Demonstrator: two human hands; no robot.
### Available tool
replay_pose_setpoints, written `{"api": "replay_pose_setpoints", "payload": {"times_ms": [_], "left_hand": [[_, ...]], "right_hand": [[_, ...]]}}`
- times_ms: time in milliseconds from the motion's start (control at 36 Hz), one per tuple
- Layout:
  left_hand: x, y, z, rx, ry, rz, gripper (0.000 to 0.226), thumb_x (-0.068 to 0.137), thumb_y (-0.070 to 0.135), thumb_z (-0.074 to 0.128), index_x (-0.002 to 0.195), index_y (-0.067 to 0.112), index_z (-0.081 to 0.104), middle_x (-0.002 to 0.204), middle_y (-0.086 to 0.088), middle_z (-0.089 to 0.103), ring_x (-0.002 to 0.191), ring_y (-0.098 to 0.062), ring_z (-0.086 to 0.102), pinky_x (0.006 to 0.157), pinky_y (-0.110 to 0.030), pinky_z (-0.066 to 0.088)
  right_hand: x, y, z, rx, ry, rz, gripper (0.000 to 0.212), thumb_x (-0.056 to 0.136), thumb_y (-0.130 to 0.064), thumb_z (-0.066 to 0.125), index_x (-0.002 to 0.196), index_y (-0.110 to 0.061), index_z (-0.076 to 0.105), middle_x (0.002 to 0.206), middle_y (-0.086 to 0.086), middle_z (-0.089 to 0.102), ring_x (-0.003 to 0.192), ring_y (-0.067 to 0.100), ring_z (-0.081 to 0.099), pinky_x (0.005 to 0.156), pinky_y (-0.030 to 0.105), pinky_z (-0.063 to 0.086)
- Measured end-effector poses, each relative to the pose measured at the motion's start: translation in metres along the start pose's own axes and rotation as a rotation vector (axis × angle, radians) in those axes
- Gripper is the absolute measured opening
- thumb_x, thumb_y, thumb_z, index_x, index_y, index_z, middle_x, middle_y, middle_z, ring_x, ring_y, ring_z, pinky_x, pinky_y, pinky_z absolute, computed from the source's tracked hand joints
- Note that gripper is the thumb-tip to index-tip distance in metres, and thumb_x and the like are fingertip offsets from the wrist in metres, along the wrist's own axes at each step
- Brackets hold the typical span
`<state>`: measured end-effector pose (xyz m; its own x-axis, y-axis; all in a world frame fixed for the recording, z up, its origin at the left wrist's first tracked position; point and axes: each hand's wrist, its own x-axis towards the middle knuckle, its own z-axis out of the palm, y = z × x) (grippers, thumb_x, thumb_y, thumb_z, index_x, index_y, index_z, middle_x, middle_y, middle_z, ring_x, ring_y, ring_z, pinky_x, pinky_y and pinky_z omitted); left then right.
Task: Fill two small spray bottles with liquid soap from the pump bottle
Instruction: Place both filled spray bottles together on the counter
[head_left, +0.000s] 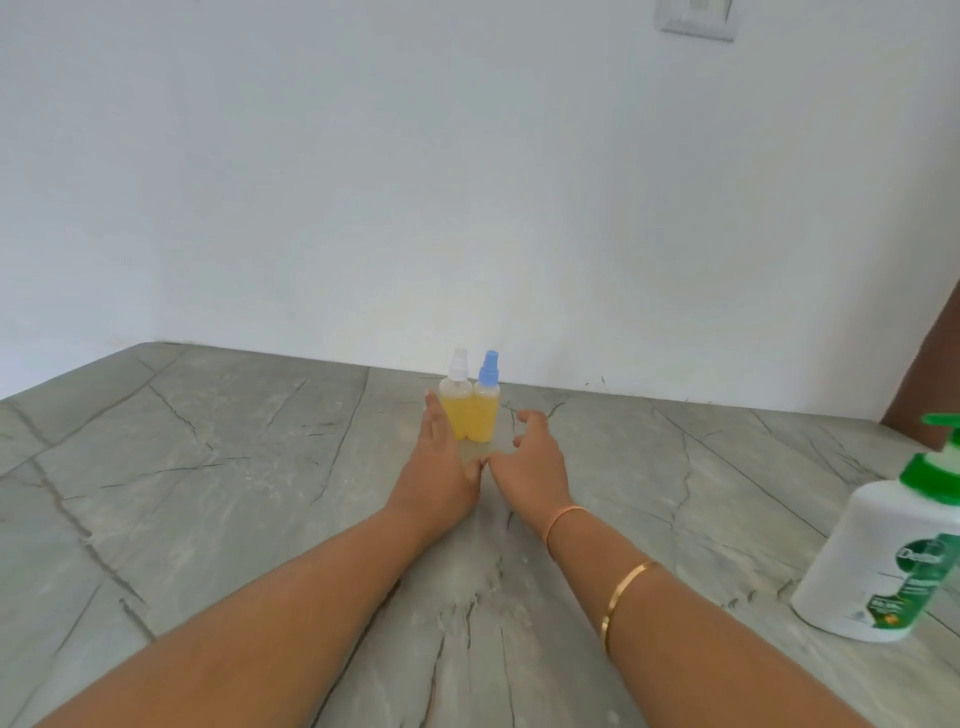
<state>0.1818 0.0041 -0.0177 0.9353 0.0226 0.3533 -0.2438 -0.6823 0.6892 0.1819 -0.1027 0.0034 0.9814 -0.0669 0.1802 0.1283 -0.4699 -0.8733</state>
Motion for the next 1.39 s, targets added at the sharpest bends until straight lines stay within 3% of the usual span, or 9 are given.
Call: {"api": "replay_pose_setpoints", "payload": {"times_ms": [111,278,445,583,722,833,1000,1195,1389], "left_hand": [[-0.027,0.027,0.005,-0.038,0.101,0.075,0.080,0.094,0.020,0.050,0.147,0.014,-0.009,0.154,-0.009,0.016,0.131,-0.024,0.037,0.091,-0.022,0.034],[-0.055,0.069,0.027,-0.060,0.029,0.203,0.057,0.092,0.014,0.050,0.142,0.019,0.025,0.141,-0.002,0.041,0.124,-0.015,0.045,0.096,-0.022,0.034],[-0.068,0.121,0.061,-0.115,-0.077,0.246,0.054,0.091,0.018,0.053,0.139,0.021,0.028,0.136,-0.002,0.042,0.118,-0.015,0.048,0.091,-0.023,0.039],[-0.079,0.161,0.090,-0.101,-0.238,0.312,0.062,0.091,0.024,0.055,0.143,0.019,0.023,0.143,-0.002,0.039,0.127,-0.017,0.042,0.098,-0.027,0.036],[-0.088,0.188,0.111,-0.086,-0.338,0.326,0.071,0.089,0.024,0.060,0.145,0.017,0.018,0.146,-0.004,0.035,0.130,-0.019,0.038,0.101,-0.028,0.033],[-0.091,0.200,0.121,-0.117,-0.337,0.312,0.067,0.087,0.022,0.061,0.143,0.017,0.023,0.141,-0.004,0.041,0.126,-0.019,0.041,0.091,-0.023,0.033],[-0.090,0.207,0.129,-0.161,-0.297,0.314,0.052,0.089,0.022,0.059,0.133,0.017,0.035,0.132,-0.004,0.050,0.116,-0.019,0.049,0.086,-0.024,0.035],[-0.088,0.206,0.130,-0.196,-0.326,0.298,0.043,0.090,0.023,0.058,0.127,0.017,0.037,0.125,-0.003,0.056,0.106,-0.020,0.057,0.084,-0.032,0.046],[-0.086,0.202,0.129,-0.190,-0.313,0.291,0.041,0.091,0.023,0.057,0.126,0.017,0.036,0.123,-0.003,0.057,0.101,-0.020,0.060,0.080,-0.031,0.047]], "right_hand": [[-0.030,-0.003,-0.025,0.040,0.057,-0.105,0.043,0.082,-0.004,0.053,0.121,-0.021,0.045,0.101,0.002,0.055,0.094,0.019,0.057,0.084,0.037,0.052],[-0.081,0.008,-0.083,-0.092,0.144,-0.238,0.026,0.088,-0.006,0.046,0.100,-0.029,0.048,0.072,0.004,0.059,0.070,0.021,0.061,0.066,0.044,0.055],[-0.108,0.032,-0.148,-0.155,0.194,-0.157,0.022,0.088,-0.007,0.048,0.099,-0.026,0.053,0.074,0.005,0.061,0.071,0.021,0.062,0.068,0.045,0.055],[-0.122,0.047,-0.196,-0.041,0.159,-0.100,0.021,0.088,-0.009,0.055,0.103,-0.024,0.055,0.086,0.005,0.064,0.076,0.014,0.066,0.065,0.028,0.058],[-0.132,0.064,-0.234,0.033,0.210,-0.140,0.018,0.086,-0.005,0.059,0.094,-0.021,0.061,0.082,0.004,0.064,0.077,0.018,0.064,0.065,0.026,0.056],[-0.133,0.077,-0.256,0.058,0.302,-0.150,0.016,0.084,-0.004,0.062,0.090,-0.019,0.063,0.083,0.006,0.067,0.080,0.025,0.064,0.071,0.038,0.057],[-0.130,0.089,-0.274,0.146,0.382,-0.147,0.015,0.086,-0.003,0.061,0.094,-0.016,0.059,0.086,0.011,0.066,0.080,0.024,0.066,0.064,0.030,0.056],[-0.121,0.103,-0.277,0.128,0.467,-0.101,0.025,0.081,-0.015,0.069,0.102,-0.018,0.054,0.080,0.005,0.060,0.074,0.019,0.060,0.067,0.036,0.056],[-0.112,0.108,-0.270,0.164,0.443,-0.028,0.027,0.082,-0.018,0.068,0.107,-0.018,0.058,0.098,0.003,0.062,0.086,0.018,0.062,0.071,0.034,0.055]]}}
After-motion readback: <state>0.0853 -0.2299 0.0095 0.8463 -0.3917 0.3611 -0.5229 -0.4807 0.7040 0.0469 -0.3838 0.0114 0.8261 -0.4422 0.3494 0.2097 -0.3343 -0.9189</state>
